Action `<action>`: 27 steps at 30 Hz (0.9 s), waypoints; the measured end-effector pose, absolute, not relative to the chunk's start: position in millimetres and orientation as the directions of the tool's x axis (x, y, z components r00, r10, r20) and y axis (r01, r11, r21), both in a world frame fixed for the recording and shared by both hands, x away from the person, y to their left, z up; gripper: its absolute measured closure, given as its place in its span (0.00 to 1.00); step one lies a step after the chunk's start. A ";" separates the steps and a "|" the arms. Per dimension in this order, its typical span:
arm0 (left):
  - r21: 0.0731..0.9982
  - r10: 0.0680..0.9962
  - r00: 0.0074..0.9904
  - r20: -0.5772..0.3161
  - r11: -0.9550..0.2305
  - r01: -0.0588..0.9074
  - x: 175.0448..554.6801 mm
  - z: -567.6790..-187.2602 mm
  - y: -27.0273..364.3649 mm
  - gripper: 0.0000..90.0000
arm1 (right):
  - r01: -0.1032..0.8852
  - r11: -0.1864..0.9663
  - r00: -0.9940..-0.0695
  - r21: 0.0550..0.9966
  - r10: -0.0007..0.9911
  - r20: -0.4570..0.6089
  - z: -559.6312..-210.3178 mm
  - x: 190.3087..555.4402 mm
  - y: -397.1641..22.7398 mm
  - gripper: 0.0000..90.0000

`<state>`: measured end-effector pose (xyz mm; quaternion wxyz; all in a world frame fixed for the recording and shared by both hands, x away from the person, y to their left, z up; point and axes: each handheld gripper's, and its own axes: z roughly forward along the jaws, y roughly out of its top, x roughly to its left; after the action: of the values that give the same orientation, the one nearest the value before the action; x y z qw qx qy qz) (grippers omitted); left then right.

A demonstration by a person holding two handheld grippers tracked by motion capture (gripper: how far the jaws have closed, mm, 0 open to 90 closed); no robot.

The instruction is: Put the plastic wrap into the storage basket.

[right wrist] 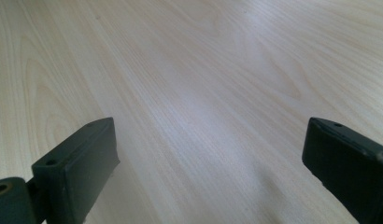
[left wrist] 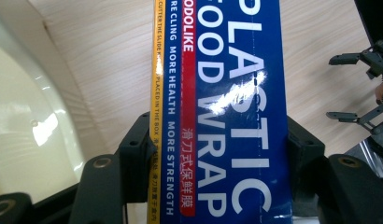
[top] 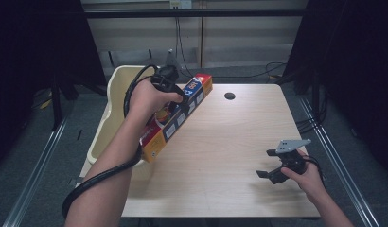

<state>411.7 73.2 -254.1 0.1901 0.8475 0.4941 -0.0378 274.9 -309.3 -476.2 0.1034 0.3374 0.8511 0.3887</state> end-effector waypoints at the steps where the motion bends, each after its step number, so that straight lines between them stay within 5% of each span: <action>1: 0.280 0.832 0.492 -0.257 -0.423 0.862 411.2 -252.1 75.0 0.45 | 0.495 0.469 -0.751 0.731 0.655 0.088 -476.2 274.9 -309.2 0.03; 27: 0.293 0.870 0.432 -0.237 -0.360 0.886 411.7 -227.6 107.0 0.45 | 0.490 0.470 -0.753 0.734 0.653 0.084 -476.0 275.2 -308.2 0.04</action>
<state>411.7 107.0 -227.6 0.1910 0.8244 0.5324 -0.0205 275.2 -308.2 -476.0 0.1045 0.3358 0.8511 0.3899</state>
